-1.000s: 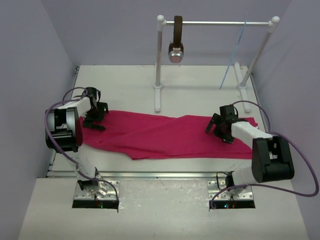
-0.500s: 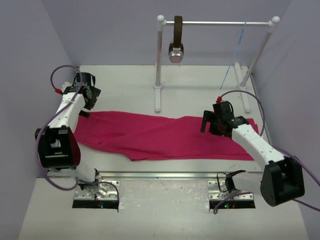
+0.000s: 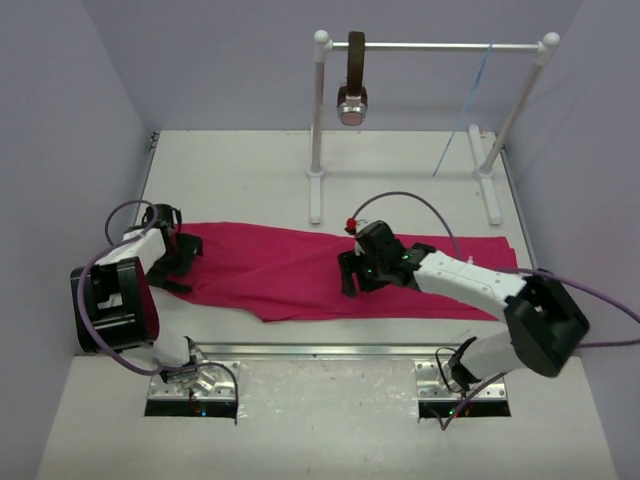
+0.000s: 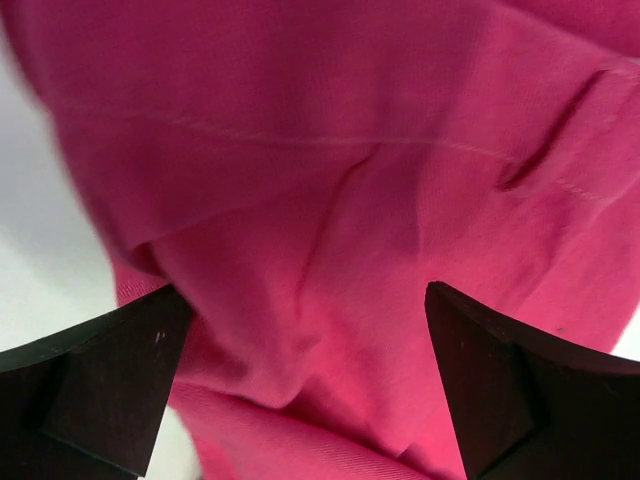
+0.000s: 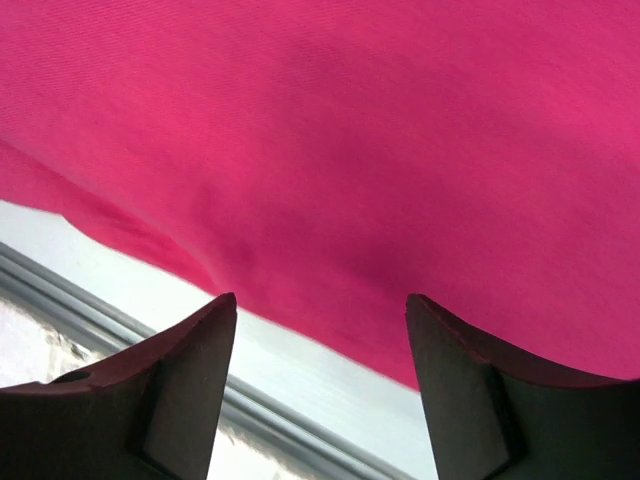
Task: Place the trousers on the hanger
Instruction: Fold the trousers at the center of the board.
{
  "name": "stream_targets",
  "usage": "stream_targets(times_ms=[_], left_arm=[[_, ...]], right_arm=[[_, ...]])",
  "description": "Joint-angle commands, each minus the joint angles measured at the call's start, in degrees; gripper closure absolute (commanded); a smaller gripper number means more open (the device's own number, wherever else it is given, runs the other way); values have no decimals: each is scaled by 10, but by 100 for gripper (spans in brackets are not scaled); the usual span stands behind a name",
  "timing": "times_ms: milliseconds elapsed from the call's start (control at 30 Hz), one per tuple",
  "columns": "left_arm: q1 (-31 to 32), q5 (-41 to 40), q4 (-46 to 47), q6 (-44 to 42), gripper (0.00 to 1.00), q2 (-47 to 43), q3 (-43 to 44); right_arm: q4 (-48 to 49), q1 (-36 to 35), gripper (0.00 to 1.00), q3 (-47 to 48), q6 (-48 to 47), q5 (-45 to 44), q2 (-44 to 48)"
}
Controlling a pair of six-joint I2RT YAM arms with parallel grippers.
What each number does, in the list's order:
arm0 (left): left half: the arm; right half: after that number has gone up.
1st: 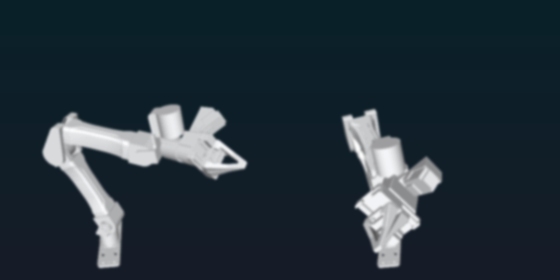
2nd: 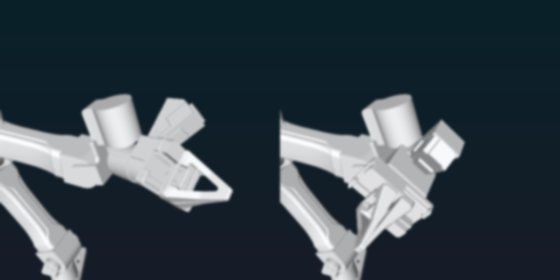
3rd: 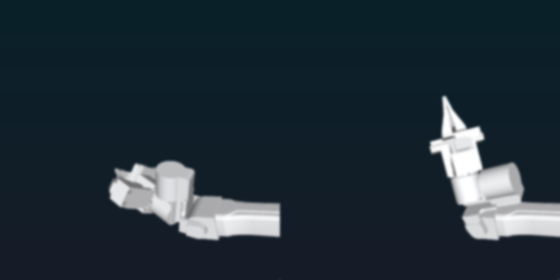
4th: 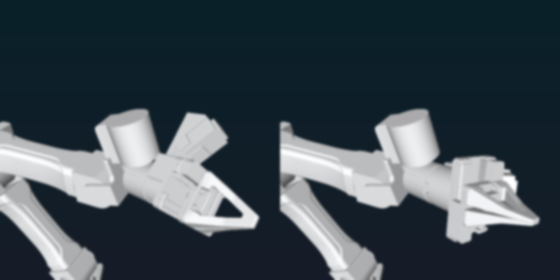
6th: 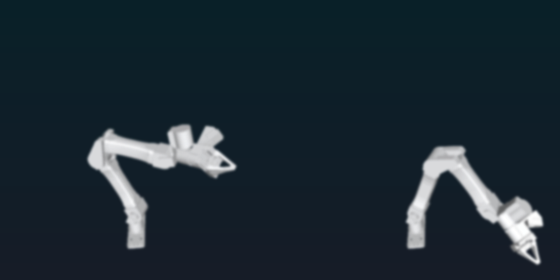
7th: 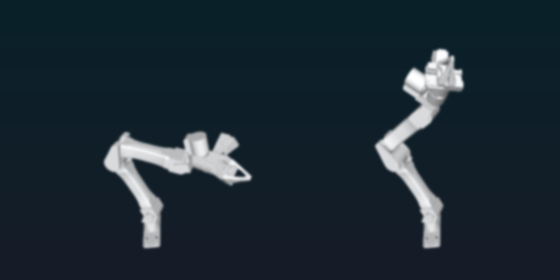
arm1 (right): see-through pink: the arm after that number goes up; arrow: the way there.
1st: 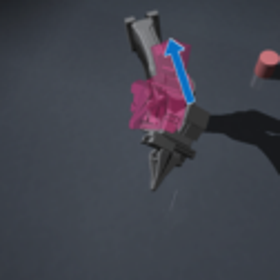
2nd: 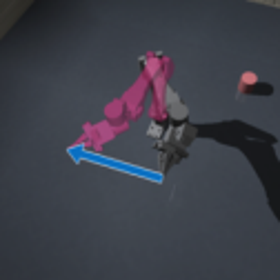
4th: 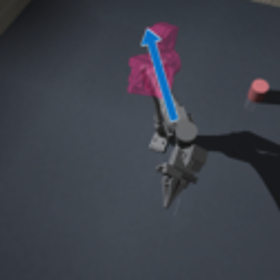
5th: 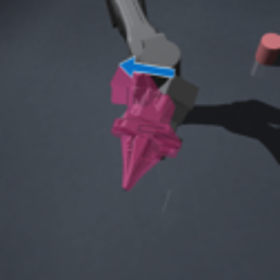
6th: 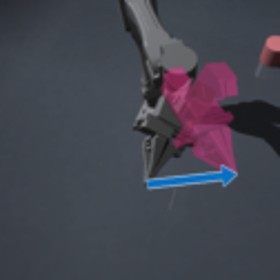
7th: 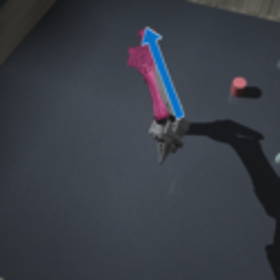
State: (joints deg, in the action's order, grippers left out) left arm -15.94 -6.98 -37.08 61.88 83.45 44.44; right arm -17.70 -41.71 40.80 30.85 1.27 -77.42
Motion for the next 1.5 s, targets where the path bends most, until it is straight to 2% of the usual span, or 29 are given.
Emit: stream_targets(times_ms=[0, 167, 300, 367, 467, 567, 667, 833, 933, 1033, 1100, 1267, 1367, 1467], left_arm=[[8, -2, 28, -1, 0, 57, 66], [12, -81, -97, 3, 0, 119, 135], [62, -144, -195, 11, 0, 84, 206], [89, -180, -236, 24, 0, 47, 281], [119, -197, -262, 27, 0, 13, 346], [124, -219, -222, 18, 0, -9, 360], [122, -218, -195, 6, 0, 31, 371], [137, -204, -237, -16, 2, 214, 490], [153, -222, -266, -11, 4, 269, 534], [154, -248, -315, 29, 5, 300, 554], [153, -255, -332, 43, 11, 306, 550], [153, -274, -322, 71, 36, 302, 504], [153, -272, -304, 71, 42, 317, 493], [153, -269, -288, 62, 43, 339, 497]], right_arm=[[2, -33, 31, 109, -28, -54, -123], [15, -35, 25, 84, 14, -53, -175], [20, -35, 21, 79, 6, -59, -154], [19, -33, 20, 80, -1, -52, -151], [34, -34, 20, 72, 3, -23, -156], [38, -33, 20, 66, 9, -15, -144], [40, -34, 20, 54, 9, -29, -110], [38, -32, 19, 21, -2, -88, -22], [38, -27, 19, 13, -2, -98, -6], [38, -25, 19, 12, -2, -101, -9], [38, -25, 19, 13, -1, -100, -13], [38, -25, 19, 13, -3, -101, -16], [40, -25, 19, 11, -6, -102, -11], [41, -25, 19, 8, -6, -103, -8]])
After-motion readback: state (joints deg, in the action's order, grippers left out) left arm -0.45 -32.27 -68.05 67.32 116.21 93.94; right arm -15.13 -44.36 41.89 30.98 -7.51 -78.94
